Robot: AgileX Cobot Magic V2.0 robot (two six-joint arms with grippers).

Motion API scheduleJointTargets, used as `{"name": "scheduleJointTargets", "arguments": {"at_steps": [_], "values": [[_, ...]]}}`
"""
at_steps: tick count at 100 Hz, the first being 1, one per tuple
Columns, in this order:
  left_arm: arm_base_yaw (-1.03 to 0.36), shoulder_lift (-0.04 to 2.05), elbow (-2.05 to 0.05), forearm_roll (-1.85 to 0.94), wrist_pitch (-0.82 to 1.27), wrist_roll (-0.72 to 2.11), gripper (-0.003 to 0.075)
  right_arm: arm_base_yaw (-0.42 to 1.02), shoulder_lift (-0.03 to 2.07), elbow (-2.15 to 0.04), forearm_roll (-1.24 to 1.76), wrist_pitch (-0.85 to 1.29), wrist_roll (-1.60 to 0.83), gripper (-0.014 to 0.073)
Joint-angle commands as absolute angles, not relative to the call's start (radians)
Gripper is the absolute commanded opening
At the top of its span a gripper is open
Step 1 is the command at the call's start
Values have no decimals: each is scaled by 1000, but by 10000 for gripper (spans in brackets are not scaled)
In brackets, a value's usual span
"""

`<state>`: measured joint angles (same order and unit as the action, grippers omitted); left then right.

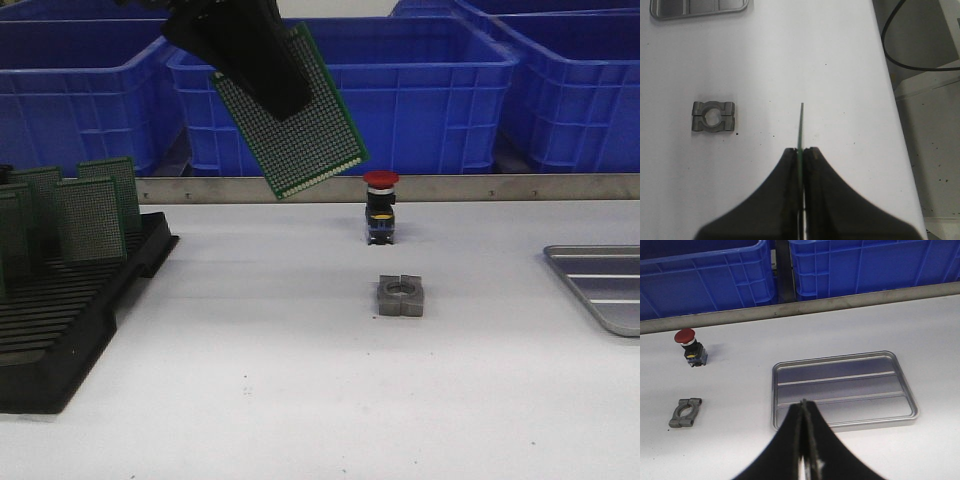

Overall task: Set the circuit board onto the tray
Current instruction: 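Move the right gripper toward the board held by the left gripper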

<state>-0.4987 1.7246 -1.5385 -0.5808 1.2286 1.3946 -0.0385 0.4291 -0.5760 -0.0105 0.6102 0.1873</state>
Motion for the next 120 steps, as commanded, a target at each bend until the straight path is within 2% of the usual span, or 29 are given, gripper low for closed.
{"name": "scheduleJointTargets", "arguments": {"at_steps": [1, 10, 29, 39, 49, 59, 82, 104, 120], "values": [[-508, 1678, -1571, -642, 1274, 1385, -18, -38, 459, -614, -12, 533, 188, -58], [-508, 1678, -1571, -642, 1274, 1385, -18, -38, 461, -614, -11, 541, 188, 13], [-508, 1678, -1571, -644, 1274, 1385, -18, -38, 461, -614, -10, 556, 188, 381], [-508, 1678, -1571, -645, 1274, 1385, -18, -38, 461, -614, 0, 548, 188, 477], [-508, 1678, -1571, -645, 1274, 1385, -18, -38, 464, -614, 19, 510, 156, 475], [-508, 1678, -1571, -648, 1274, 1385, -18, -33, 496, -621, 111, 482, 26, 475], [-508, 1678, -1571, -648, 1274, 1385, -19, 11, 684, -673, 499, 542, -488, 475], [-508, 1678, -1571, -650, 1274, 1385, -18, 128, 905, -725, 826, 642, -1034, 475], [-508, 1678, -1571, -650, 1274, 1385, -19, 231, 1067, -759, 943, 641, -1279, 475]]}}
